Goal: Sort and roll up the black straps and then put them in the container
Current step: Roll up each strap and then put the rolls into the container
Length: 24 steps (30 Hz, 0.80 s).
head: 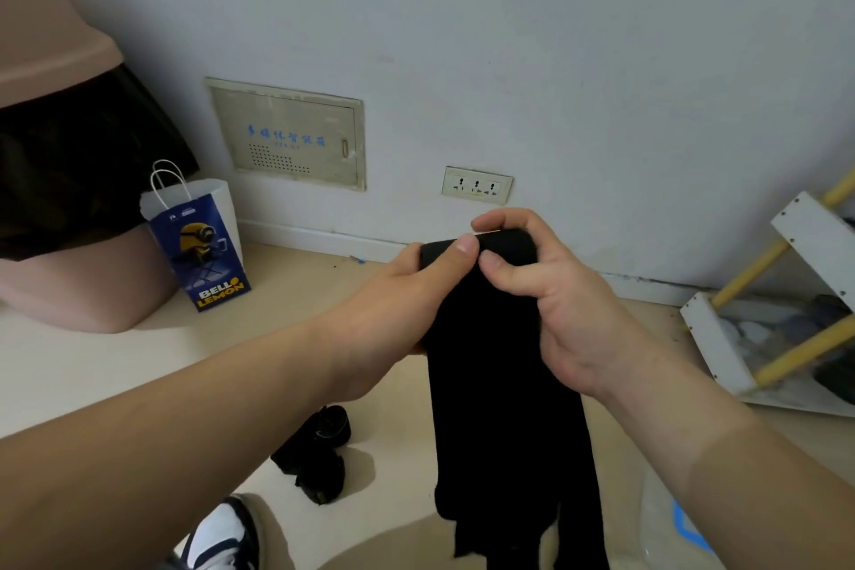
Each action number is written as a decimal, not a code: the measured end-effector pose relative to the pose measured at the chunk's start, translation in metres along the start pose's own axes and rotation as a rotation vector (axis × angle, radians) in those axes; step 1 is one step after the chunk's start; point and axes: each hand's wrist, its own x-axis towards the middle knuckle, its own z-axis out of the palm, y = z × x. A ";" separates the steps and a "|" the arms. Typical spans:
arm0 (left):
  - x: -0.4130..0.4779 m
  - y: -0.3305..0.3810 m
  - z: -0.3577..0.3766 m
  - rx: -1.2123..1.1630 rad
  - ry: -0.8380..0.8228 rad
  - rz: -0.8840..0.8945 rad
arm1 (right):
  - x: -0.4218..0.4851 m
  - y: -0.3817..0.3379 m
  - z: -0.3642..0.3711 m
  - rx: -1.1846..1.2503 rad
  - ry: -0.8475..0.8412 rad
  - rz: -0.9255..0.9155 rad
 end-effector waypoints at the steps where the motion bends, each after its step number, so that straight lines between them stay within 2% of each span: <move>1: -0.001 0.000 0.001 0.003 0.015 0.010 | 0.001 0.000 -0.002 0.016 -0.010 0.014; 10: -0.007 0.006 0.003 0.046 0.043 0.076 | 0.004 0.003 0.004 0.012 0.040 0.081; 14: -0.011 0.005 0.003 0.230 0.024 0.152 | 0.006 0.009 0.002 -0.040 0.051 0.149; 18: -0.006 0.004 -0.008 0.477 0.052 0.337 | 0.007 0.012 0.001 -0.152 -0.004 0.250; 20: -0.004 0.006 -0.014 0.538 0.034 0.406 | 0.007 0.009 -0.001 -0.225 -0.025 0.237; 24: -0.006 0.010 -0.020 0.666 0.032 0.448 | 0.008 0.007 -0.008 -0.192 -0.075 0.187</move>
